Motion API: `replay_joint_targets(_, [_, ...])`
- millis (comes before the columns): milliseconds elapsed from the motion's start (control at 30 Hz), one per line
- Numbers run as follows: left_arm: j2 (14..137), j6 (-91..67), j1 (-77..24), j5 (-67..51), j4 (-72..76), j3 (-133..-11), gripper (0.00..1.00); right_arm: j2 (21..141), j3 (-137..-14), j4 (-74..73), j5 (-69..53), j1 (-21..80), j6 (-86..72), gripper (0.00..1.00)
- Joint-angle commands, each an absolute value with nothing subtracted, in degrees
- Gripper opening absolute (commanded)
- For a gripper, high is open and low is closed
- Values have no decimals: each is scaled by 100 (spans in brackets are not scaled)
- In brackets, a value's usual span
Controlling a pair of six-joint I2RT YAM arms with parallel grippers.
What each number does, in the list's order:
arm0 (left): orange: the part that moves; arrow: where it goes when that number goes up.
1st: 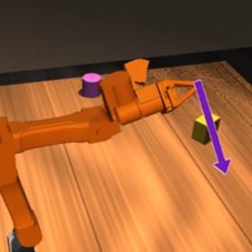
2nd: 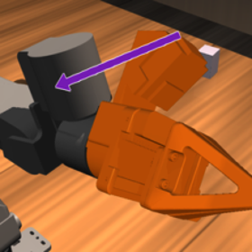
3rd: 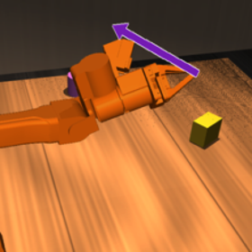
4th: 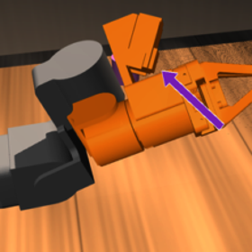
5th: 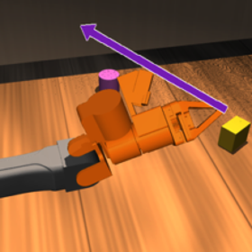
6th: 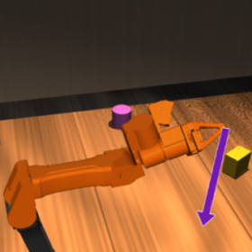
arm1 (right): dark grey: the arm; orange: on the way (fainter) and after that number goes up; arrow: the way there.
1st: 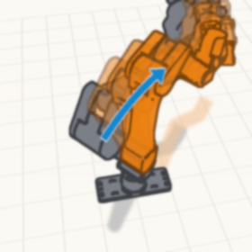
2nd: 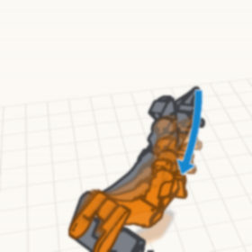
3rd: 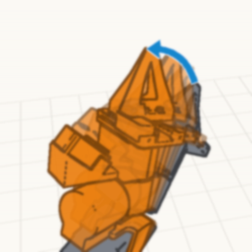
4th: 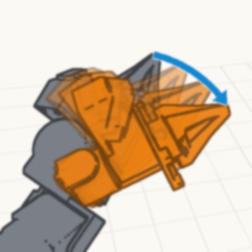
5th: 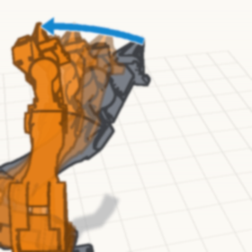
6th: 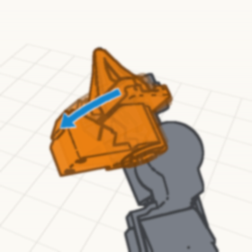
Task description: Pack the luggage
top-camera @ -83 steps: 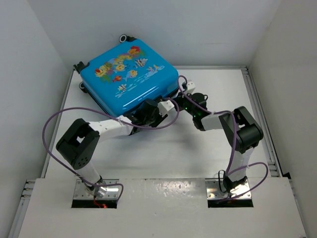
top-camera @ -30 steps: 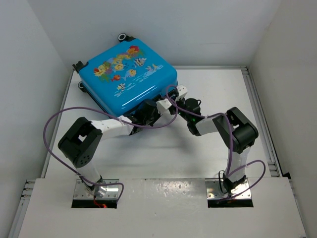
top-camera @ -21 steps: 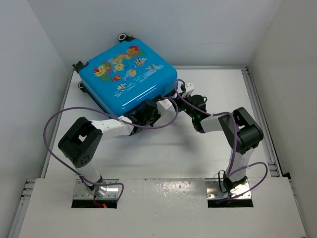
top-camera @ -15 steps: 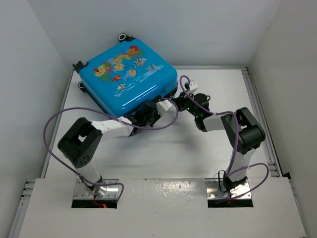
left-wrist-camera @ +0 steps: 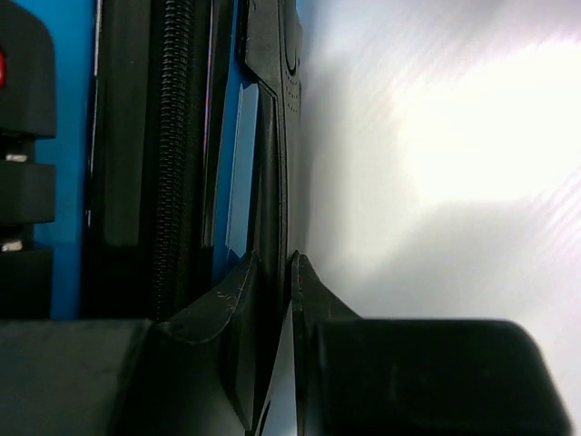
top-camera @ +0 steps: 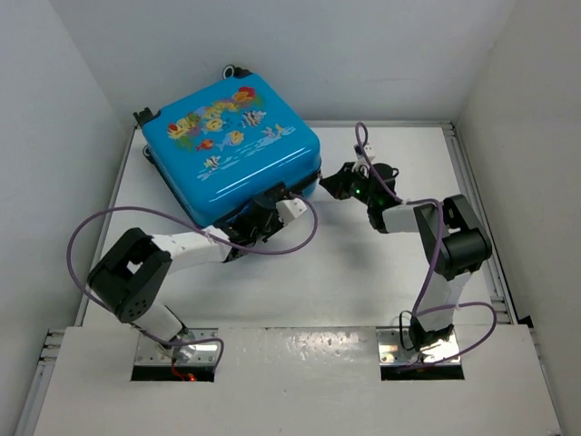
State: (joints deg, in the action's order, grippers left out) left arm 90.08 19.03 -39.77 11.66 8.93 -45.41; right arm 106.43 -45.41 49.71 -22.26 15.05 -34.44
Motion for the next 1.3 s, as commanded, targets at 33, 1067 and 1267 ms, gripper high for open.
replay_joint_targets(33, [8432, 2555, -3814, 1917, -861, -3580, 0, 10626, -4746, 5098, -2126, 1222, -3630, 0])
replay_joint_targets(1067, [7945, 4333, -2971, 1635, -879, -2821, 0, 12445, -7301, 4799, -1881, 1116, -3621, 0])
replay_joint_targets(1267, [8331, 4395, -2971, 1635, -879, -3129, 0, 13156, -8163, 4711, -1881, 1116, -3753, 0])
